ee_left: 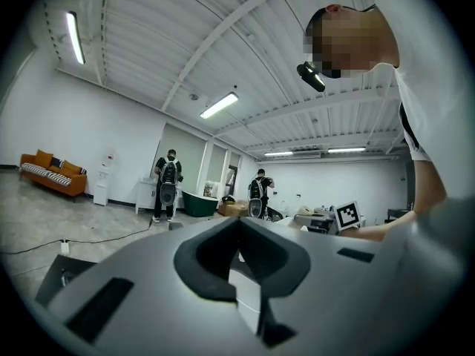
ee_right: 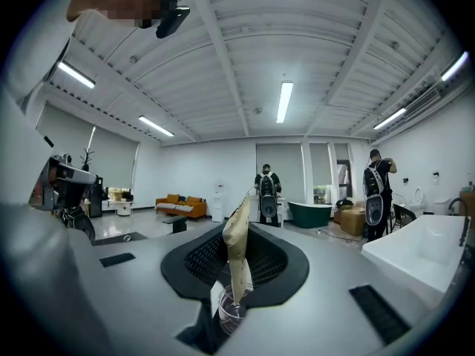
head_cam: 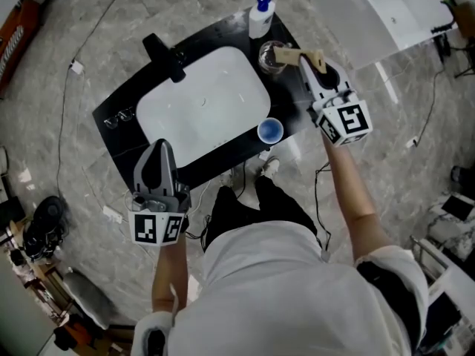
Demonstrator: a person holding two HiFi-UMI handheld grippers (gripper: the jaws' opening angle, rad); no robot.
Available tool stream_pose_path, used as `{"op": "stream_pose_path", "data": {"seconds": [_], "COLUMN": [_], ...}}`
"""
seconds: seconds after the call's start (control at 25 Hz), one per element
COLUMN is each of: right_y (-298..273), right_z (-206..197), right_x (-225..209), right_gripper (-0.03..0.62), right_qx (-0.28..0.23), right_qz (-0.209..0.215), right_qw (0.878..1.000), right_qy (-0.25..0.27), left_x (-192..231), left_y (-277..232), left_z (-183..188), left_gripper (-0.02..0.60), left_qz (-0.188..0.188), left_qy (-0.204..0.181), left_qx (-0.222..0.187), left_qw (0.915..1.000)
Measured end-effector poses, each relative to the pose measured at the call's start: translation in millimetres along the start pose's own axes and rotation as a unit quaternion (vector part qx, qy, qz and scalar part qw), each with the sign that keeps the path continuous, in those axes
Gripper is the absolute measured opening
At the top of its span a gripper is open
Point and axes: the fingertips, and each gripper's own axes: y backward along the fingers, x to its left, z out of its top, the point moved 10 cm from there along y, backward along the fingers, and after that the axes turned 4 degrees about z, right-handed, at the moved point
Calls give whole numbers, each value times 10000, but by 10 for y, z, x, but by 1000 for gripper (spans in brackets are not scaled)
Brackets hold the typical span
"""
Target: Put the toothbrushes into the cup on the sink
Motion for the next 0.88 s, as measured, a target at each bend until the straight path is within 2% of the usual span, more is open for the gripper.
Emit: {"op": "stream_pose_path", "data": {"seconds": [0.88], "right_y": [-310], "right_z": [-576], "right_x": [-155], "right_gripper": [74], "right_qx": [328], "right_qz": [-95], "right_qw": [9994], "right_qy": [-96], "left_x": [-3], "left_y": [55], "left_z": [-189], "left_gripper": [3], "left_qz": [151], "left_qy": [96], "left_qx": [226], "left_qw": [9996]}}
